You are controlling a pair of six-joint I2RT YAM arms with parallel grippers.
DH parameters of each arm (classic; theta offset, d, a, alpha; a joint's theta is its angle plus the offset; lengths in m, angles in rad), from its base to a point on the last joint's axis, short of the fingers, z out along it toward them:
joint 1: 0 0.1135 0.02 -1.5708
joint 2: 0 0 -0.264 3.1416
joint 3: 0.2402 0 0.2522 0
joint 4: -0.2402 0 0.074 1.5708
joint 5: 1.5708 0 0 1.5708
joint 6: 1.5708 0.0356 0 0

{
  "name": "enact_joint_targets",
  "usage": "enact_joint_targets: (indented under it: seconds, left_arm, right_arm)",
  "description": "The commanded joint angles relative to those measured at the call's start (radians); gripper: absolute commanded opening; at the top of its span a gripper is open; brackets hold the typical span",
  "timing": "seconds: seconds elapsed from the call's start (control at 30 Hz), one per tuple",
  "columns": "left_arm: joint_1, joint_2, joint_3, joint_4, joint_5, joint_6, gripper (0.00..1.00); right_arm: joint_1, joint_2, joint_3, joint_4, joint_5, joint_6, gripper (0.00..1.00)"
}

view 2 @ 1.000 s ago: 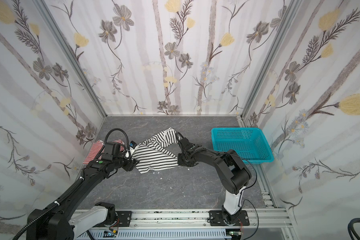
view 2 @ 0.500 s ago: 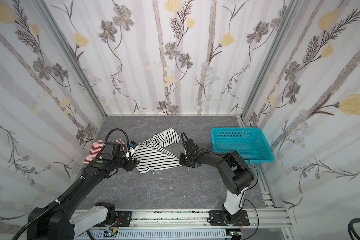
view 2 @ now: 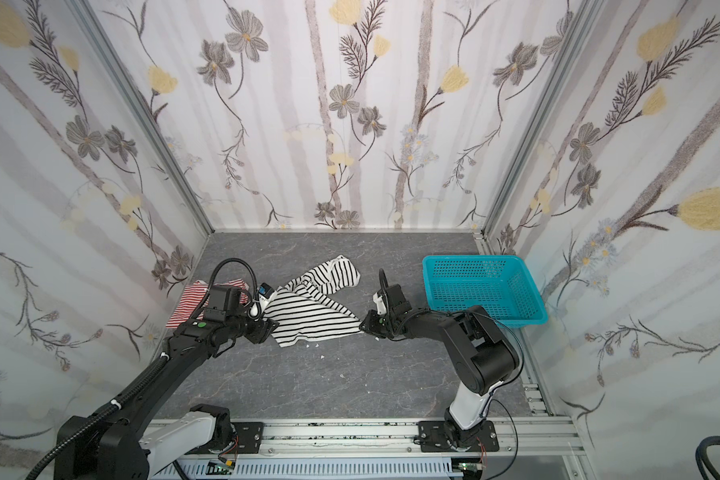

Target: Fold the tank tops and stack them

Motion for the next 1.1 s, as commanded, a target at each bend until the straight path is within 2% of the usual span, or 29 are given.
enact_joint_targets:
  seconds: [0.0,0.3,0.7,1.07]
  left_arm:
    - [0.001,-0.003,0.005,0.028,0.015,-0.012,0.62]
    - [0.001,-0.003,0.004,0.028,0.016,-0.014,0.62]
    - [0.001,0.006,0.011,0.03,0.022,-0.015,0.62]
    - [0.002,0.007,0.01,0.033,0.03,-0.017,0.62]
  right_arm:
    - [-0.002,0.027,-0.011,-0.013,-0.015,0.017,0.26]
    - [-0.041,0.015,-0.1,0.024,-0.041,0.007,0.23]
    - [-0.056,0.016,-0.1,0.043,-0.07,0.005,0.2]
    - [-0.068,0.005,-0.102,0.035,-0.079,-0.007,0.13]
